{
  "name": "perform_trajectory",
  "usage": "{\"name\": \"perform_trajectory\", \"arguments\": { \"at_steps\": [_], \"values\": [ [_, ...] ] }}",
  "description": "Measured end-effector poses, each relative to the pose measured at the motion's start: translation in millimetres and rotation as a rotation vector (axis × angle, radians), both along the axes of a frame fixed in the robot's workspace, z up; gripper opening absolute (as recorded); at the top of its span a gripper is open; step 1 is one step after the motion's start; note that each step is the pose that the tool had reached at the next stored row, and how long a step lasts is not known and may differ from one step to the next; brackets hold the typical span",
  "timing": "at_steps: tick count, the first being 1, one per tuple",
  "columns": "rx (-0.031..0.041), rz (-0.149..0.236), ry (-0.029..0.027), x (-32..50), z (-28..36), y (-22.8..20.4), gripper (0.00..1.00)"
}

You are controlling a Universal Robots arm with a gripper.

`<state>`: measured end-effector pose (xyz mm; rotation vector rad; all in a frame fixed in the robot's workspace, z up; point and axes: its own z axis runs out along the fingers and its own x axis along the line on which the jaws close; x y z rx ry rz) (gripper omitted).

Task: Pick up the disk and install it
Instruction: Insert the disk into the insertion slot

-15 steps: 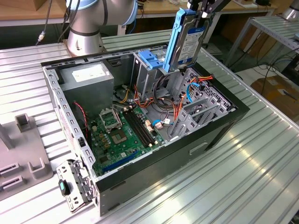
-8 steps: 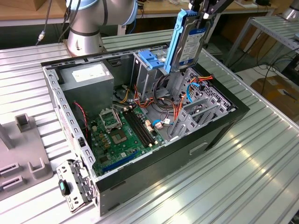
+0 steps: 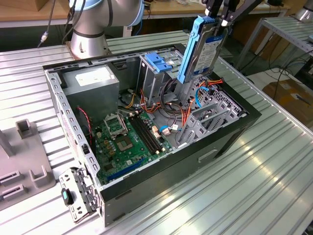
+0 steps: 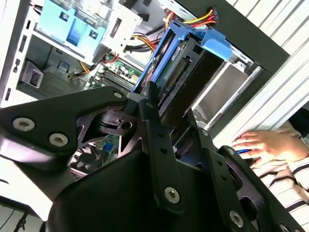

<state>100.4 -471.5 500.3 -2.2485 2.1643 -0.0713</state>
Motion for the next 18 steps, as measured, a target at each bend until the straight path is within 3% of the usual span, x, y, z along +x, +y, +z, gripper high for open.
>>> {"name": "perform_trajectory", "arguments": {
  "at_steps": [2,11,12,18],
  "values": [
    [0.0001,0.0,-0.0001,0.0,-0.1,-4.9,0.35],
    [-0.0001,0.0,0.0,0.0,0.0,-38.2,0.35],
    [0.0001,0.0,0.0,0.0,-0.1,-46.2,0.35],
    [0.0001,0.0,0.0,-0.1,-0.1,-68.9,0.35]
  ]
}}
